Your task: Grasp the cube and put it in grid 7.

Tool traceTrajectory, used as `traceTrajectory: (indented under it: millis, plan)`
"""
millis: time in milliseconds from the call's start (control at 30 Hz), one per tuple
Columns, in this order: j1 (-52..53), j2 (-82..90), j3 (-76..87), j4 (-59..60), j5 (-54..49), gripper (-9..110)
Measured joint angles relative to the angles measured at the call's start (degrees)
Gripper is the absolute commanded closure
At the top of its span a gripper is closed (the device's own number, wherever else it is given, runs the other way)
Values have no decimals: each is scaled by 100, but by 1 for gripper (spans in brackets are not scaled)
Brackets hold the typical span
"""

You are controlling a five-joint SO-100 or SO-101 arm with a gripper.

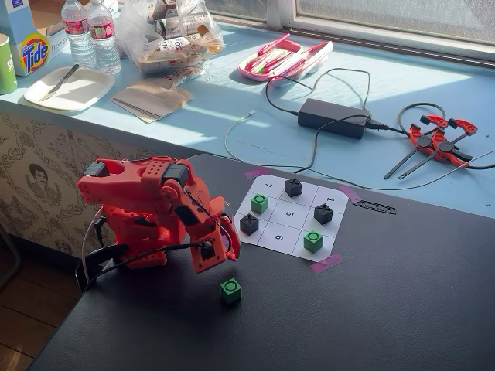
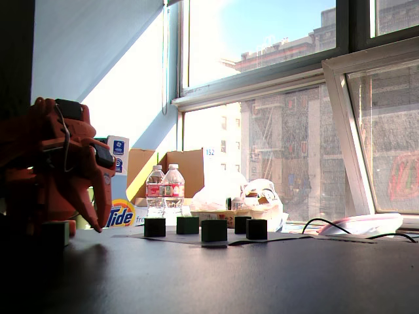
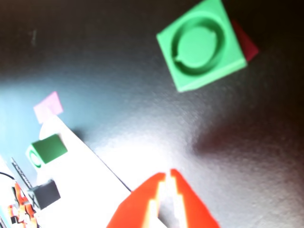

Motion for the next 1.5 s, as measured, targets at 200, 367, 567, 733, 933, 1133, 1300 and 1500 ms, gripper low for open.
traceTrajectory:
  millis: [200,367,567,733,933,1133,1300,1500]
  plan:
    - [132,-413,-844,53,-246,101]
    - [483,-1925,-2654,782,-1099,89]
    - [1178,-3885,-5150,2109,-2927,71]
    - [1775,-4658,-5985,2698,-4913,62]
    - [2619,-5256,-5950,2312,-6179,60]
    - [3217,-5704,-4764,642,-6354,60]
    - [3146,-5695,-3665,-378,-6161,60]
    - [2830,-5379,-3217,-562,-5880,61]
